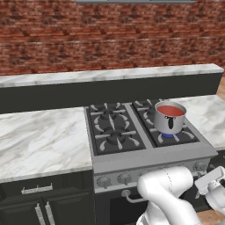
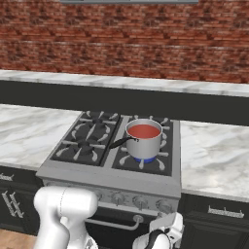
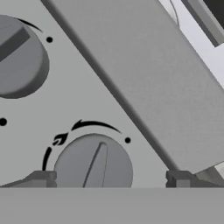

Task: Wait until the marinara sauce is simmered to a deep red color and then turn off the stove.

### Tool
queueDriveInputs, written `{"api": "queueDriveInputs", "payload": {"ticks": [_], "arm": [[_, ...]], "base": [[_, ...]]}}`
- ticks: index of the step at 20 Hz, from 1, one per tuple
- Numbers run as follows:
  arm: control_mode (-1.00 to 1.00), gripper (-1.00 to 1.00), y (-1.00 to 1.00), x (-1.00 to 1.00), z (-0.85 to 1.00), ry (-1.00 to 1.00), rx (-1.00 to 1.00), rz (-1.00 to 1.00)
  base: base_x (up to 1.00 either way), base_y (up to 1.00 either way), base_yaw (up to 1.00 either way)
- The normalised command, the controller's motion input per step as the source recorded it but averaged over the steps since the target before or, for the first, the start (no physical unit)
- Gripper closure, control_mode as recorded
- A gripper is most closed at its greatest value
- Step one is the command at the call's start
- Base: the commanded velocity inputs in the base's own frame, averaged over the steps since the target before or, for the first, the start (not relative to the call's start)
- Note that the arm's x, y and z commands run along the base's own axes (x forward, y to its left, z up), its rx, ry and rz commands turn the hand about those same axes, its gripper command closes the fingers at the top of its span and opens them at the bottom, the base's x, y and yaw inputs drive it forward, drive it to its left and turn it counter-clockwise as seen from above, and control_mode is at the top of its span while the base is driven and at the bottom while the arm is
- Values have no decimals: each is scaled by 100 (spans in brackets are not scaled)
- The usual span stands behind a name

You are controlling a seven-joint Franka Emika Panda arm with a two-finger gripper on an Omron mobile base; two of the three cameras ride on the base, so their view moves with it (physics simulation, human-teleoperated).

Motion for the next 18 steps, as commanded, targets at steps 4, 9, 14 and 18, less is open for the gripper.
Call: {"api": "queueDriveInputs", "payload": {"ticks": [4, 9, 14, 18], "arm": [[-100, -100, 11, 0, 0, 0, 0, 0], [-100, -100, 7, 0, 0, 0, 0, 0], [-100, -100, 0, 0, 0, 0, 0, 0], [-100, -100, 0, 0, 0, 0, 0, 0]], "base": [[0, 0, 0], [0, 0, 0], [0, 0, 0], [0, 0, 0]]}}
